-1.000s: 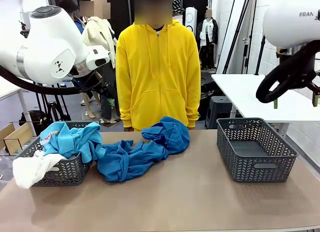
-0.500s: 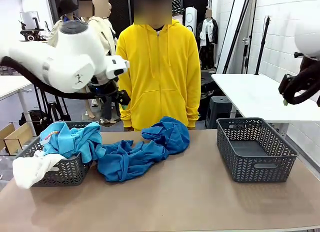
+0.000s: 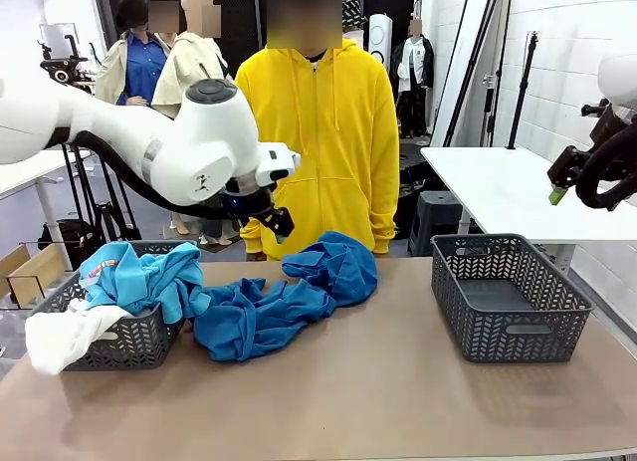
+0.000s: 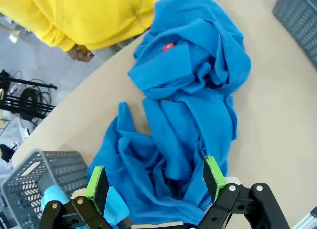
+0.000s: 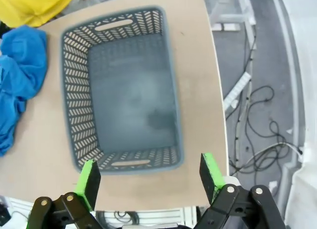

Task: Sort the tops and bottoms.
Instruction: Lift clothes from the center of the table with your left hand.

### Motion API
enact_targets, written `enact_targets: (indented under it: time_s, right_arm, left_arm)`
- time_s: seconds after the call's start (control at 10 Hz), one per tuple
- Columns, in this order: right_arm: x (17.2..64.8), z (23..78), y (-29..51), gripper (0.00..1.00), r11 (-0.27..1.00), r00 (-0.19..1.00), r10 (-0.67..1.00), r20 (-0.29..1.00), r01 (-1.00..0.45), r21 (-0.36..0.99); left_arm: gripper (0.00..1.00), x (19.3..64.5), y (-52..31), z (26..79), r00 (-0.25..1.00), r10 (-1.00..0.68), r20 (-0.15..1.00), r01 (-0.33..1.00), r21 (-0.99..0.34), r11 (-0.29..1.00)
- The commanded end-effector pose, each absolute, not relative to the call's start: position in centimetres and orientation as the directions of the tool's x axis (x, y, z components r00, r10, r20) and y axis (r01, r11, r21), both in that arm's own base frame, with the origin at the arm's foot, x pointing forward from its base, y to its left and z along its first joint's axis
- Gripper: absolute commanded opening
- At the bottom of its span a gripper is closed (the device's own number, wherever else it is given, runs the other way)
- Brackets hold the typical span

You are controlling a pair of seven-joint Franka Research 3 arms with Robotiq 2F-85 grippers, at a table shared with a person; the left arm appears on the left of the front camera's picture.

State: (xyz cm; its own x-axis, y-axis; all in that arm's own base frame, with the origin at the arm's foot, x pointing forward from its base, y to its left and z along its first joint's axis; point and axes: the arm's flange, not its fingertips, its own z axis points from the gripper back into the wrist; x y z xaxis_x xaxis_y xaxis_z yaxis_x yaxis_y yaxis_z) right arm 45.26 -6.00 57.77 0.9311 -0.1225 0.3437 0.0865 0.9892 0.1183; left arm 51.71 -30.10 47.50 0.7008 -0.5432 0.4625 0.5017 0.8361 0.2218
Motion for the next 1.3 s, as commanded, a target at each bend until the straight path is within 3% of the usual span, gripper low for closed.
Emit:
enact_targets:
  time_s: [0.0, 0.4, 0.5, 0.8, 1.2]
  right_arm:
    - [44.7, 57.9, -5.8, 1.00, 0.988, 0.932, -0.149, 0.329, 0.127, 0.089]
    - [44.7, 57.9, -5.8, 1.00, 0.988, 0.932, -0.149, 0.329, 0.127, 0.089]
    - [44.7, 57.9, -5.8, 1.00, 0.988, 0.932, -0.149, 0.329, 0.127, 0.089]
    - [44.7, 57.9, -5.8, 1.00, 0.988, 0.932, -0.149, 0.329, 0.127, 0.089]
    - [44.7, 57.9, -5.8, 1.00, 0.988, 0.932, -0.149, 0.329, 0.127, 0.089]
  left_arm:
    - [1.00, 52.9, -30.1, 45.0, 0.670, -0.597, 0.442, 0.564, 0.220, 0.796]
    - [1.00, 54.6, -28.5, 40.2, 0.660, -0.691, 0.295, 0.695, 0.109, 0.711]
    - [1.00, 54.8, -27.9, 41.4, 0.739, -0.605, 0.296, 0.599, 0.122, 0.791]
    - [1.00, 54.6, -28.5, 38.5, 0.651, -0.684, 0.329, 0.678, 0.154, 0.719]
    - [1.00, 56.2, -28.6, 35.5, 0.546, -0.797, 0.257, 0.816, 0.050, 0.576]
